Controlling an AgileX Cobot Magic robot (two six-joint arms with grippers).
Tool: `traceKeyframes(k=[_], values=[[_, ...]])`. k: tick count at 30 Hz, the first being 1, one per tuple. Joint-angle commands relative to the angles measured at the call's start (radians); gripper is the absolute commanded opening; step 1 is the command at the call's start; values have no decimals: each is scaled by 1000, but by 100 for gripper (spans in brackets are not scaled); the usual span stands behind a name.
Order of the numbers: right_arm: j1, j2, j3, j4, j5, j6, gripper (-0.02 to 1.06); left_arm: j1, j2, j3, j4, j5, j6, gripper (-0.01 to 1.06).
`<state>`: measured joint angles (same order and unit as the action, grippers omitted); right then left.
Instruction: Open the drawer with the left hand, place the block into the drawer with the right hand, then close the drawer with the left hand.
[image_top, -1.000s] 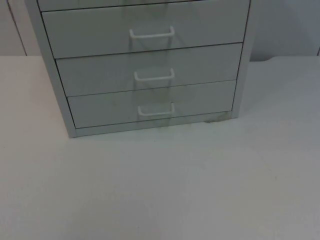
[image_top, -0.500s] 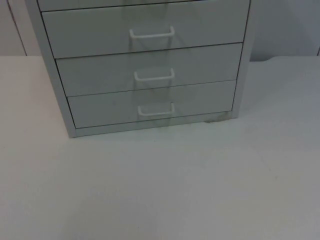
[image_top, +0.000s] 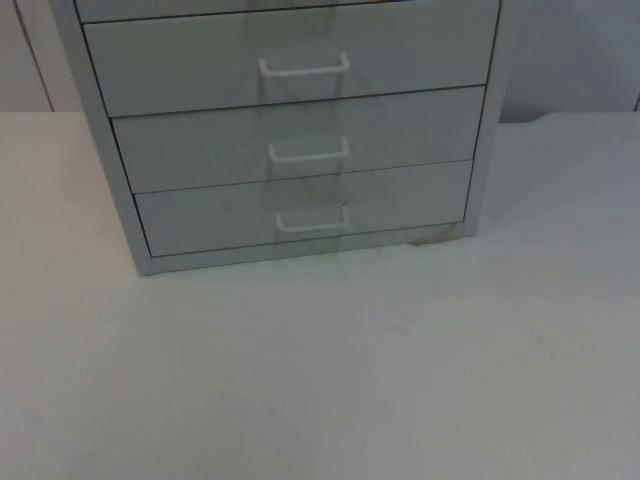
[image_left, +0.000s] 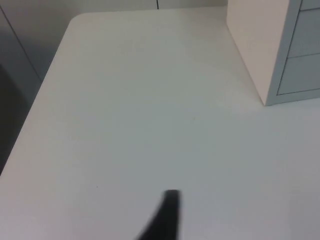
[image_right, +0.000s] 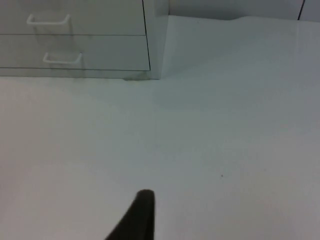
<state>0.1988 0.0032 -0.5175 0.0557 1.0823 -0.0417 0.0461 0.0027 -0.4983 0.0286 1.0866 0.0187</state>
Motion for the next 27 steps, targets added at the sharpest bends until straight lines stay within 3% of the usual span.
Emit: traceKeyframes(k=[1, 27], values=[[-4, -3, 3, 1, -4, -4, 103, 2, -3, 5, 5, -10, -11, 105], [-4, -3, 3, -28, -4, 33, 105, 2, -3, 5, 5, -10, -11, 105]])
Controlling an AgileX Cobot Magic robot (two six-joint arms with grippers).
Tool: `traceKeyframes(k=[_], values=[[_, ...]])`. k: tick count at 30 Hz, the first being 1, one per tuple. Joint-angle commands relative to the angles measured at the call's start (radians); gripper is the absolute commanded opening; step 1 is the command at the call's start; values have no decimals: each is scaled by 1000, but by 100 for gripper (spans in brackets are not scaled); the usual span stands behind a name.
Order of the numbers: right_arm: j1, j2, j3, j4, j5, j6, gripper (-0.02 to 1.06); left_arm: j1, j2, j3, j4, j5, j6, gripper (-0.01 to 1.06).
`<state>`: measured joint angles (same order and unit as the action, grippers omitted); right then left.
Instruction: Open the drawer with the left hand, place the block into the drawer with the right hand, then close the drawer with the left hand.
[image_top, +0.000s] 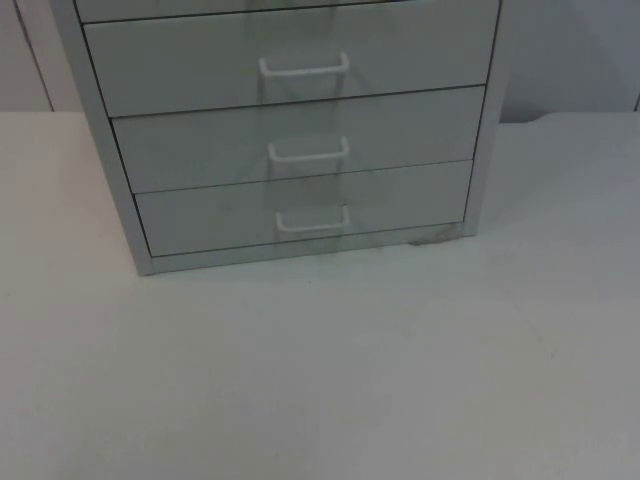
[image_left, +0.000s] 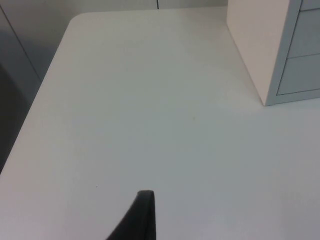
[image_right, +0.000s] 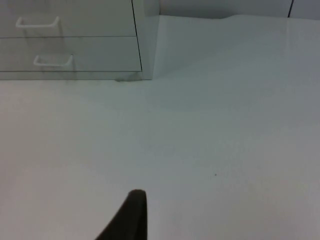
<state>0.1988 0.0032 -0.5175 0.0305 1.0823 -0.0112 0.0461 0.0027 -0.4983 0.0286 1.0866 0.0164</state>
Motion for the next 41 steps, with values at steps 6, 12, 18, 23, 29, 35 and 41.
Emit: traceKeyframes(k=[6, 12, 18, 23, 29, 35, 41], values=[[-4, -3, 3, 0, -4, 3, 105, 2, -3, 5, 5, -10, -9, 105], [-6, -3, 3, -3, -4, 11, 105, 2, -3, 5, 5, -10, -9, 105], [-81, -3, 3, 0, -4, 11, 105, 2, -3, 5, 5, -10, -9, 105], [-142, -3, 3, 0, -6, 11, 105, 2, -3, 5, 5, -10, -9, 105], [-212, -3, 3, -2, -6, 11, 105, 2, -3, 5, 5, -10, -9, 105], [-212, -3, 3, -2, -6, 11, 105, 2, -3, 5, 5, -10, -9, 105], [-212, -3, 3, -2, -6, 11, 105, -18, -3, 5, 5, -10, -9, 105]])
